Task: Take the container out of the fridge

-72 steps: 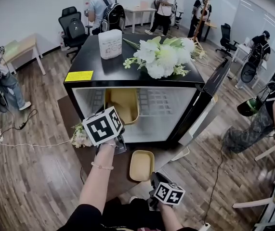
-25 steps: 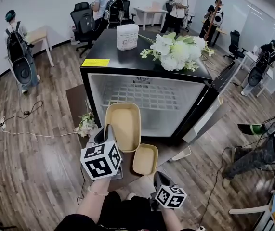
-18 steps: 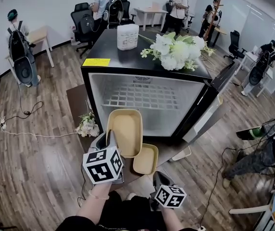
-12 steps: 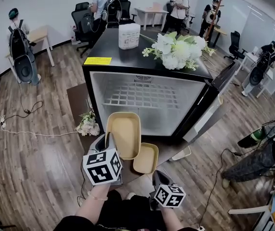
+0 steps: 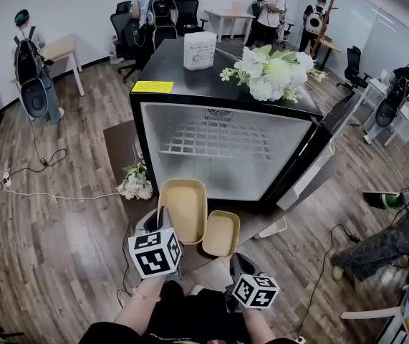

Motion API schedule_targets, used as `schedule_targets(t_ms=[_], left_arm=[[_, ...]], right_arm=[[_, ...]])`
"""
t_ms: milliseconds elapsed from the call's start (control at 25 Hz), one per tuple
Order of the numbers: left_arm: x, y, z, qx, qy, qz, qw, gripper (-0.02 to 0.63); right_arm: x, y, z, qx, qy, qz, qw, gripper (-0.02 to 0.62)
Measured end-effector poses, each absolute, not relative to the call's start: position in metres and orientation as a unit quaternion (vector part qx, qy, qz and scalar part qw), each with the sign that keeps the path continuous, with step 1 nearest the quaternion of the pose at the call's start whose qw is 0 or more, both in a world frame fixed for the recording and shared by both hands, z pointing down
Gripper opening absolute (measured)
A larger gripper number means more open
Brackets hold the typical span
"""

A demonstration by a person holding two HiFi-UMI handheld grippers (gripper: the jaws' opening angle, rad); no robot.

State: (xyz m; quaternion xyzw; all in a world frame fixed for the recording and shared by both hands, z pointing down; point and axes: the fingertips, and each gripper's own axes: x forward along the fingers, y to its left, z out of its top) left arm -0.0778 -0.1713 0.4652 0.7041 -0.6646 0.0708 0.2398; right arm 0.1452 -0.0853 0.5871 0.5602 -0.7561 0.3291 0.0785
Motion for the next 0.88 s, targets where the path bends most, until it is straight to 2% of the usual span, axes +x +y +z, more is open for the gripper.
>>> schedule_targets(t_ms=[880], left_arm=[[-0.097,-0.15,0.539,0.674,-0.676,0.12,0.273,0.011]], right_arm=[[0.144,-0.084,0.597,0.554,-0.758,0.331,0.088,0.011]])
